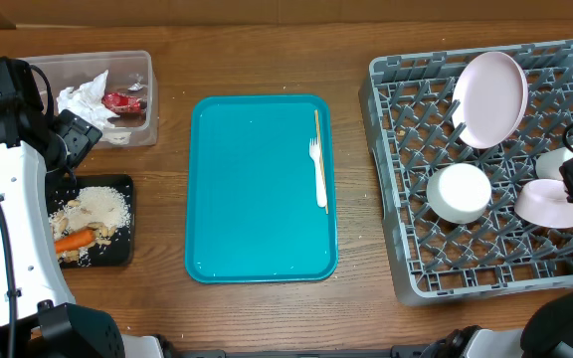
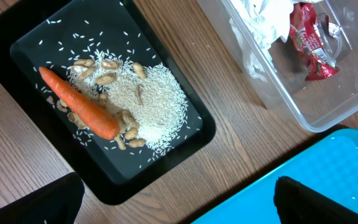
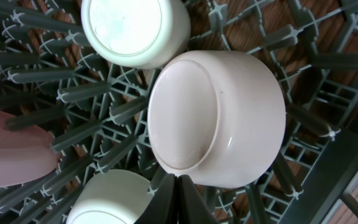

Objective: Sort waste into correct bins and load items into the dishwasher rack

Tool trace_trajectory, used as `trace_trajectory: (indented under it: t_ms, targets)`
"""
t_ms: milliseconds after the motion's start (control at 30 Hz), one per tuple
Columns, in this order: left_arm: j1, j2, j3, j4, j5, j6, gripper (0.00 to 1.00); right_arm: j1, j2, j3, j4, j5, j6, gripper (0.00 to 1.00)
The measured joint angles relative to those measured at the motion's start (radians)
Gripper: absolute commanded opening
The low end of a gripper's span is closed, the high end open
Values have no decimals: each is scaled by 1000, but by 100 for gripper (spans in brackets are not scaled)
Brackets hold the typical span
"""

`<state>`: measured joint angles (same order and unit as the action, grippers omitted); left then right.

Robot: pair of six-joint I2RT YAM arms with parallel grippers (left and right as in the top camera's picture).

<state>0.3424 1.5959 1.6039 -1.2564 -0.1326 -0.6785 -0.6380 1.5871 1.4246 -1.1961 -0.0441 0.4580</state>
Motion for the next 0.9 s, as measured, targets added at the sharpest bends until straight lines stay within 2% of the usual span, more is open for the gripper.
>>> trace_trajectory:
  t_ms: [467, 900]
  targets:
    - [0, 0, 0, 0, 0, 0, 100, 0, 134, -2, -4, 16, 10, 4]
    - [0, 0, 0, 0, 0, 0, 100, 0, 137, -2, -132, 110, 63, 4]
